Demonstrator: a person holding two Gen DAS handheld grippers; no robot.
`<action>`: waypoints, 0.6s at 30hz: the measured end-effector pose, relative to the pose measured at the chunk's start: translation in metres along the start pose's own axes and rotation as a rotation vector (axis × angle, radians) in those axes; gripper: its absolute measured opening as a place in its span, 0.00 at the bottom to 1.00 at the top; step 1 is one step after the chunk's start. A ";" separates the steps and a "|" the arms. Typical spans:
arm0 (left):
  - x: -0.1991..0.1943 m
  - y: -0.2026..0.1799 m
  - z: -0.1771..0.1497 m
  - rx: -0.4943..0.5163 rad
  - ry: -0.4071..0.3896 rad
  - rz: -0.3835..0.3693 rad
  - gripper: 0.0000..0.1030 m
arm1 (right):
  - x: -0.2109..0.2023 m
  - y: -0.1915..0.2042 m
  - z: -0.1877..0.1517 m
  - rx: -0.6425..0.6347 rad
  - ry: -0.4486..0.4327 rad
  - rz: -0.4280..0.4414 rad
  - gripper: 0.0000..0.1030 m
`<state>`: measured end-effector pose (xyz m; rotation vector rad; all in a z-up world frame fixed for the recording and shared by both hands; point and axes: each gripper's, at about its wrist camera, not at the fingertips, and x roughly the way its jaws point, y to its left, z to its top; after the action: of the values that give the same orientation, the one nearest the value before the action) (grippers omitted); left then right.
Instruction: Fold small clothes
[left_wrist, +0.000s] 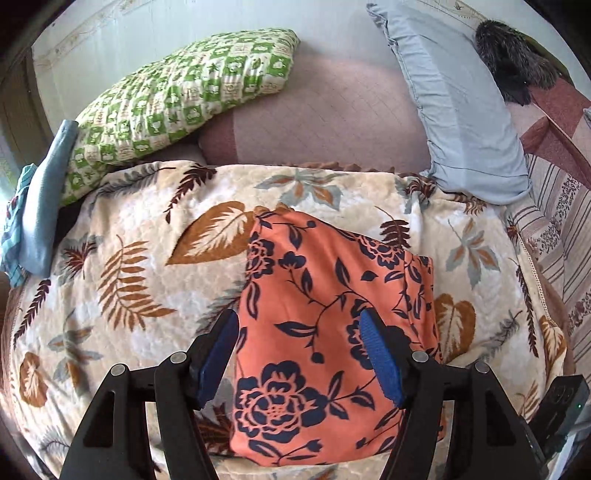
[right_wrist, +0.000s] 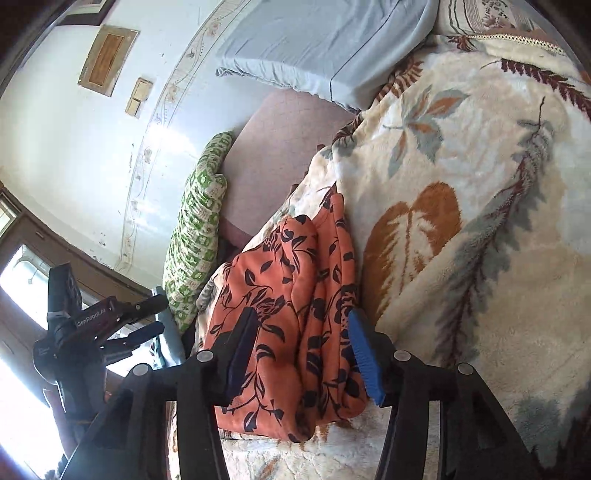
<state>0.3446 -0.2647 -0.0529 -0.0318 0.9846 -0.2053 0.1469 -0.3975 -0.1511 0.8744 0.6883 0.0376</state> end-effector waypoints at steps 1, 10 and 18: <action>-0.008 0.008 -0.003 0.001 -0.010 0.009 0.66 | 0.003 0.007 -0.001 -0.017 0.007 -0.012 0.53; -0.018 0.049 0.001 0.029 -0.003 0.049 0.69 | 0.018 0.052 0.019 -0.121 0.083 -0.043 0.54; 0.059 0.095 0.027 0.018 0.124 0.097 0.69 | 0.069 0.044 0.060 -0.141 0.163 -0.123 0.63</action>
<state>0.4132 -0.1847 -0.0981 0.0454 1.1047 -0.1283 0.2459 -0.3892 -0.1302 0.6970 0.8803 0.0474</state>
